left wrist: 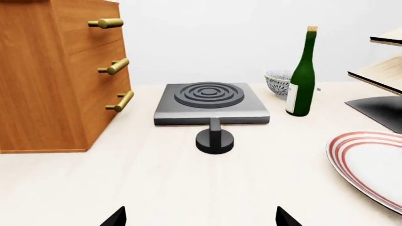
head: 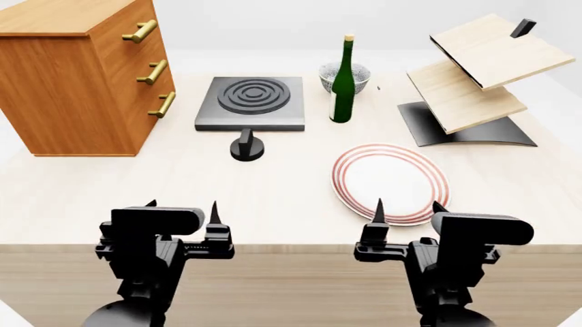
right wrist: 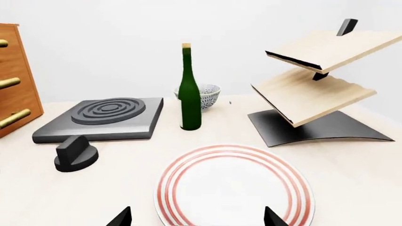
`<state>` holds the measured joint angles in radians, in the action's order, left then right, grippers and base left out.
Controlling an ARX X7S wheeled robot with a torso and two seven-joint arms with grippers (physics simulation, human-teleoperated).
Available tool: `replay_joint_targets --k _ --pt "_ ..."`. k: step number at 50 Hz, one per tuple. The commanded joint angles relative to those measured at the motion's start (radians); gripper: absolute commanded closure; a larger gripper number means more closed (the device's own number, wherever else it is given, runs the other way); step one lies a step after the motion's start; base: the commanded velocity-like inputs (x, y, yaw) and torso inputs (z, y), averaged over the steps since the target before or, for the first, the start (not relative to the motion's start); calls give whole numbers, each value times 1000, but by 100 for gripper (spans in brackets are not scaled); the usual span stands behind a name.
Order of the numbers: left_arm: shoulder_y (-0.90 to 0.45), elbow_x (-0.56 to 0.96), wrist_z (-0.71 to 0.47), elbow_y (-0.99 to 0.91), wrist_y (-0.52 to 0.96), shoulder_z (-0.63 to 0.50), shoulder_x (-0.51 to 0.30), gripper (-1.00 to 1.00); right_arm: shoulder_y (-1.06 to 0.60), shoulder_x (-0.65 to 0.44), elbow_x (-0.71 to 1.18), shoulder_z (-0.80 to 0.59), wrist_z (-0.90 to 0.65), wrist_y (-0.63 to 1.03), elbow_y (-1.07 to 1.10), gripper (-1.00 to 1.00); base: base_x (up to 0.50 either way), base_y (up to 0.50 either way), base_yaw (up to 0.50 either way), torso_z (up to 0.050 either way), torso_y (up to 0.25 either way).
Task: Turn on the stove.
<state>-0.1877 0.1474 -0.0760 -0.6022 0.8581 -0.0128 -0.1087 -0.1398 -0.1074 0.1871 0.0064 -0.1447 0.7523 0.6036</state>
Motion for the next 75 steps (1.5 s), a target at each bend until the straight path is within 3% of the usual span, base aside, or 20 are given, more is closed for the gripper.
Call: replay_joint_targets --k 1,8,42,53,57,62,75 --pt "-42 51 -2 -121 175 20 -7 -100 -18 -20 33 17 -25 124 151 -100 0 0 0 0 0" --pt "-34 55 -5 -119 154 15 -12 -100 1 4 77 63 -14 68 140 -100 66 0 0 0 0" --pt "-34 86 -31 -99 132 24 -26 -100 -2 -29 104 37 -55 79 129 -100 495 0 0 0 0" --pt "-33 30 -45 15 -18 -10 -52 -100 19 -39 96 23 -62 36 117 -100 12 0 0 0 1" --pt "-54 7 -53 119 -84 -14 -56 -100 27 -43 90 14 -64 18 106 -100 0 0 0 0 0" --pt "-81 -77 -72 355 -313 -66 -69 -100 45 -49 82 1 -63 -9 98 -100 0 0 0 0 0" --pt "-166 -104 -81 673 -520 -89 -63 -100 60 -57 87 -5 -67 -33 80 -100 0 0 0 0 0"
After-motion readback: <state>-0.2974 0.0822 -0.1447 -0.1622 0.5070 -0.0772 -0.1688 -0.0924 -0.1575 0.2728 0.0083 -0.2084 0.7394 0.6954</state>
